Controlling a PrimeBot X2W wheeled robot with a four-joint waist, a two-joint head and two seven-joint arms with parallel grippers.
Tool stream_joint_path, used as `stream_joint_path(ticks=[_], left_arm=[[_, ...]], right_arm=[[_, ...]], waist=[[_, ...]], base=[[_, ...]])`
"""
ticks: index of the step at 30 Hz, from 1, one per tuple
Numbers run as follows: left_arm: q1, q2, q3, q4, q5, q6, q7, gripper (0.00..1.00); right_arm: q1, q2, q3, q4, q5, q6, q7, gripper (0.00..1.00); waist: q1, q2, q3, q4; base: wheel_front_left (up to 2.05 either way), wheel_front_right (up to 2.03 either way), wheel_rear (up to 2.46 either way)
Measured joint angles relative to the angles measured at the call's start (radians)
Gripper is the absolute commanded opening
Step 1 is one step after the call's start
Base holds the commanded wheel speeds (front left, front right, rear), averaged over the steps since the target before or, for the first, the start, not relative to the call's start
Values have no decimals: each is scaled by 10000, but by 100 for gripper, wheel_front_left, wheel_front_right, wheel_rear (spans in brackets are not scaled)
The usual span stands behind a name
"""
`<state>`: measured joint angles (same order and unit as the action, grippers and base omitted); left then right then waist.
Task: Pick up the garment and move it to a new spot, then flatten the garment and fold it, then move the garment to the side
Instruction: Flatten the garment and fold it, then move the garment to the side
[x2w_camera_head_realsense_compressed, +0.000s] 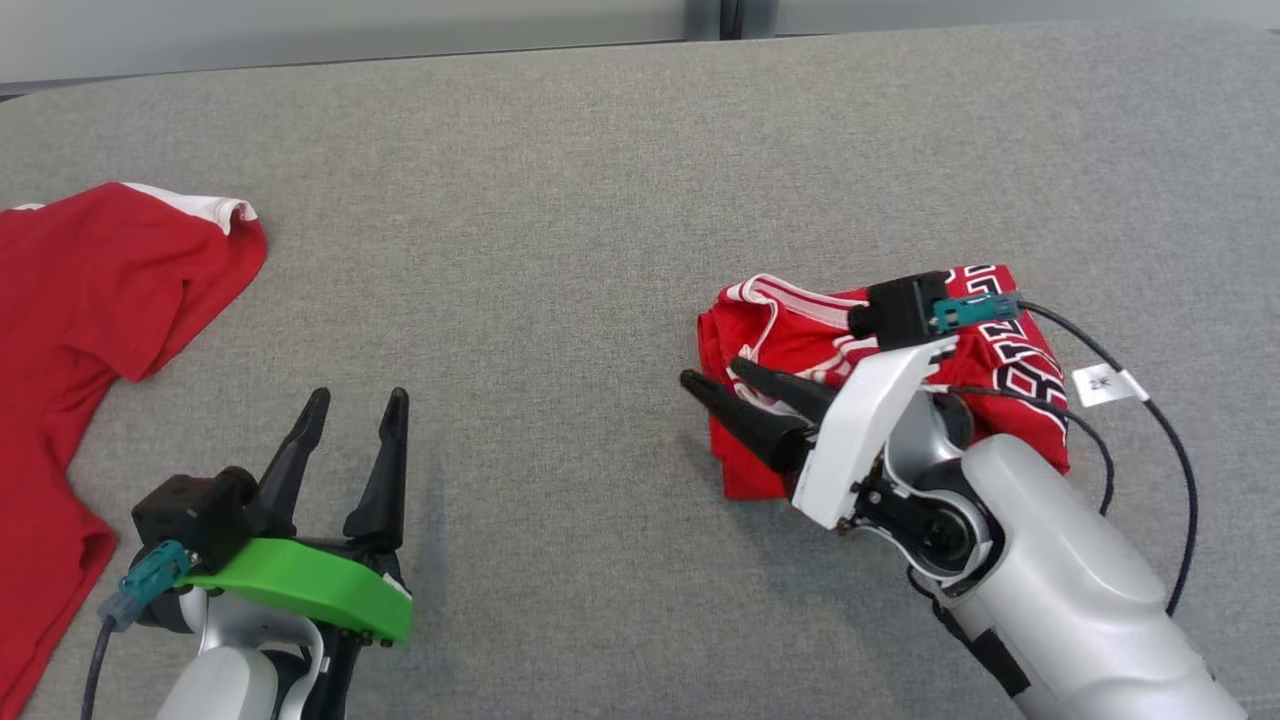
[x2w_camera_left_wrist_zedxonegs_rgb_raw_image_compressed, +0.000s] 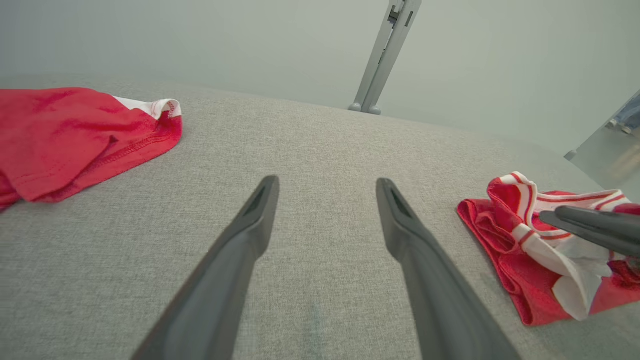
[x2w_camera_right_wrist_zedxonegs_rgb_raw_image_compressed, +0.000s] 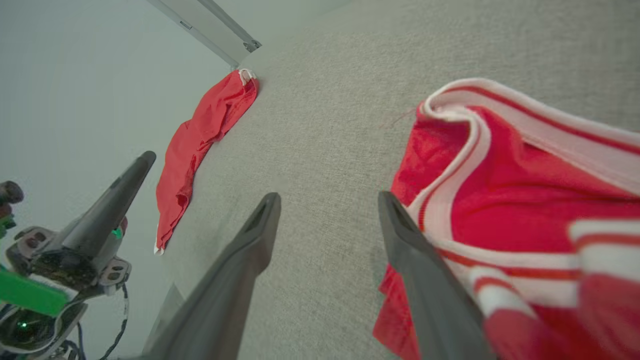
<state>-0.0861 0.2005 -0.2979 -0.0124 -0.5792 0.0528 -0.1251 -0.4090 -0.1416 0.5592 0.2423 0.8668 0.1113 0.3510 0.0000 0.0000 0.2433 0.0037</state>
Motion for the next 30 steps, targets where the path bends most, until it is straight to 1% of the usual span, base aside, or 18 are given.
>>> stream_joint_path(ticks=[2, 4, 8, 10, 12, 13, 15, 17, 19, 22, 24, 30], left_arm=[[5, 23, 115, 12, -2, 6, -2, 100], [7, 31, 272, 6, -15, 21, -36, 100], [40, 75, 575, -121, -69, 138, -94, 100], [54, 90, 673, -207, -71, 201, -125, 100], [67, 94, 706, -313, -71, 224, -140, 100], [71, 90, 700, -345, -71, 224, -153, 100], [83, 84, 648, -387, -71, 224, -153, 100], [81, 63, 497, -451, -69, 224, -119, 100], [81, 17, 332, -522, -69, 224, -73, 100], [72, 10, 197, -571, -67, 222, -13, 100], [46, 8, 107, -583, -63, 222, 12, 100], [-35, 8, 94, -581, -50, 221, 12, 100]], right_arm=[[1, 144, 176, -274, 192, 31, 52, 100], [3, 115, 148, -660, 474, 33, 73, 100], [27, -21, -481, -1732, 1051, 33, -155, 100], [31, -456, -989, -2132, 1087, 33, -336, 100], [108, -1129, -1743, -2205, 1087, 21, -485, 100], [196, -1505, -2142, -2138, 1028, -100, -598, 100], [471, -2257, -2894, -1712, 899, -485, -755, 100], [915, -2729, -3423, -1175, 899, -756, -853, 100], [1363, -2759, -3674, -732, 1009, -872, -974, 100], [1732, -2464, -3718, -320, 1302, -869, -1020, 100], [1763, -2305, -3693, -167, 1486, -855, -1043, 100], [1661, -2188, -3630, 397, 1630, -777, -1041, 100]], waist=[[0, 0, -11, -55], [0, 0, -22, -116], [0, 0, -27, -267], [0, 0, -6, -351], [0, 0, 34, -430], [0, 0, 64, -463], [0, 0, 141, -519], [0, 0, 235, -549], [0, 0, 337, -554], [0, 0, 494, -526], [0, 0, 594, -480], [0, 0, 819, -234]], base=[[0, 0, 0], [0, 0, 0], [0, 0, 0], [0, 0, 0], [0, 0, 0], [0, 0, 0], [0, 0, 0], [0, 0, 0], [0, 0, 0], [0, 0, 0], [0, 0, 0], [0, 0, 0]])
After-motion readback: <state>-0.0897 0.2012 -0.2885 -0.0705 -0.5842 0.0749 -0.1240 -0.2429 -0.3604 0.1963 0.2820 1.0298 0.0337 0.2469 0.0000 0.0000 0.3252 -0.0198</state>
